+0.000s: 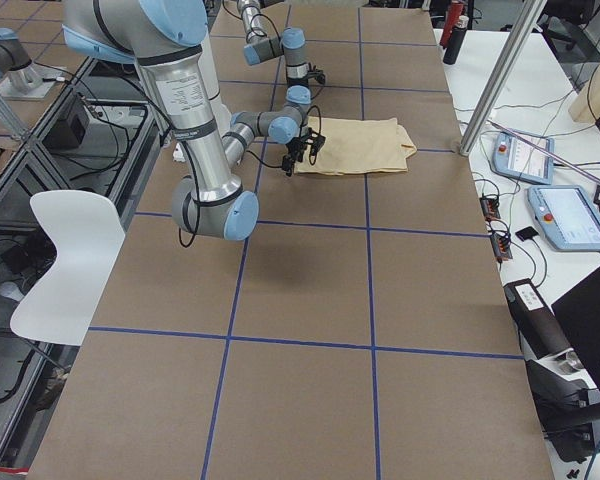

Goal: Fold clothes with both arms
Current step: 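Lower the right gripper to the shirt's near corner beside the left gripper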

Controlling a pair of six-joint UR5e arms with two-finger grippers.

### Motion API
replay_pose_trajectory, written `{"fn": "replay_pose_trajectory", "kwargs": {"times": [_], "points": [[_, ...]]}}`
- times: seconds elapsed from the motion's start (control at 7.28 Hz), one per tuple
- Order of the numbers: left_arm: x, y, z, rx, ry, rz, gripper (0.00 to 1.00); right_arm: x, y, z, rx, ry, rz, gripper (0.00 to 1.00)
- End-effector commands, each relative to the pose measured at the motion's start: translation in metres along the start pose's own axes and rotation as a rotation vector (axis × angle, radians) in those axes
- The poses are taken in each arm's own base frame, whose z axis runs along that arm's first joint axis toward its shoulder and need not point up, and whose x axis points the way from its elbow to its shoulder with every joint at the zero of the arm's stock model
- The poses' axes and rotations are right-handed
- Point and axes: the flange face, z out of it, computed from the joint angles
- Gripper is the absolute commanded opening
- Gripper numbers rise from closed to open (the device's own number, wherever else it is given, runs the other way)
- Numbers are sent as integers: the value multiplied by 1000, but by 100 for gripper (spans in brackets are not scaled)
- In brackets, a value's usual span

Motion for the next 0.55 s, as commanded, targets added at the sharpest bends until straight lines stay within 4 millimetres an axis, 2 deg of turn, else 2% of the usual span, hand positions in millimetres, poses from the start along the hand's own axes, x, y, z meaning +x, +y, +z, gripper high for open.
{"fn": "replay_pose_trajectory", "kwargs": {"times": [0.0,0.14,0.41], "points": [[0,0,0,1,0,0,0,-1,-1,-1,1,-2,1,77],[0,0,0,1,0,0,0,-1,-3,-2,3,-3,5,66],[1,0,0,-1,1,-1,0,-1,-4,-2,4,-4,15,52]]}}
